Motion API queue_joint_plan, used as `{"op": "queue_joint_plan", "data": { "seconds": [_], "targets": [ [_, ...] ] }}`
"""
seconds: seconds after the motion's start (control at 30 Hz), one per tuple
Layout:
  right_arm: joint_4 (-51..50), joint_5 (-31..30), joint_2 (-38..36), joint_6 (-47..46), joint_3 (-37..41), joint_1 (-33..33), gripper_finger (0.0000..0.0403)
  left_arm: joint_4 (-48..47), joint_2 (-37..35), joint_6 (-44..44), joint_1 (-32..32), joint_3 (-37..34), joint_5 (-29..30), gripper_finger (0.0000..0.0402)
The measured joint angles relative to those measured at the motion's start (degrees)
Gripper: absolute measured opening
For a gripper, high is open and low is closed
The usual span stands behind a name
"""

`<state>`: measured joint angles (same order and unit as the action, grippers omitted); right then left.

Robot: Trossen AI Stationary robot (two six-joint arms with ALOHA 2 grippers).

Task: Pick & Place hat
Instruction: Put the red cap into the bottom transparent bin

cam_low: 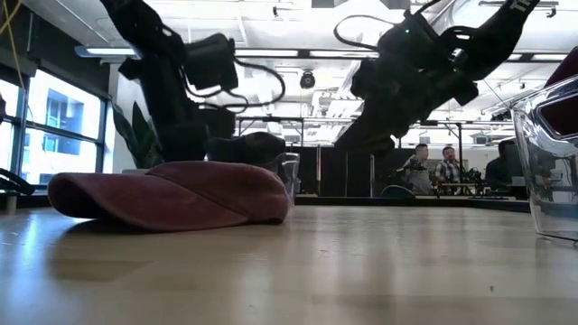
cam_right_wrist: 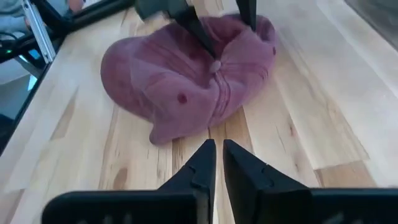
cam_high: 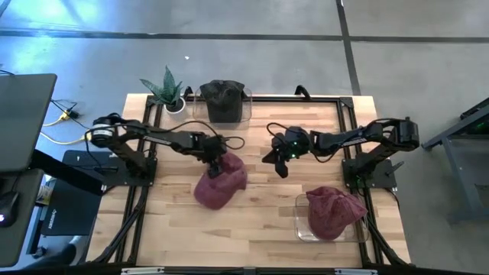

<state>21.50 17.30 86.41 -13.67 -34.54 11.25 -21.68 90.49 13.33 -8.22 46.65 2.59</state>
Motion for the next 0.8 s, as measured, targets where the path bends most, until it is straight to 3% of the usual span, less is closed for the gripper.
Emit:
{"op": "queue_joint_plan", "data": {
  "seconds": [0.13, 0.33, 0.37, 0.53, 0.8],
  "targets": [
    [0.8, 0.0, 0.0, 0.1, 0.0, 0.0, 0.0015, 3.1, 3.1, -2.6, 0.0, 0.3, 1.0, 0.0218],
    [1.1, 0.0, 0.0, 0.2, 0.0, 0.0, 0.0007, 4.4, 4.7, -6.7, -0.1, 2.4, -0.2, 0.0035],
    [1.1, 0.0, 0.0, 0.2, 0.0, 0.0, 0.0007, 4.1, 4.8, -7.0, -0.4, 3.1, -0.4, 0.0019],
    [-0.6, 0.0, -2.0, 1.0, 0.0, 0.0, 0.0010, 2.1, 4.7, -7.1, -1.0, 8.6, -1.5, 0.0008],
    [-5.8, -0.5, -10.6, 3.8, 0.1, 0.0, 0.0018, -4.9, -2.0, -7.0, -3.7, 19.6, -6.6, 0.0003]
  ]
}}
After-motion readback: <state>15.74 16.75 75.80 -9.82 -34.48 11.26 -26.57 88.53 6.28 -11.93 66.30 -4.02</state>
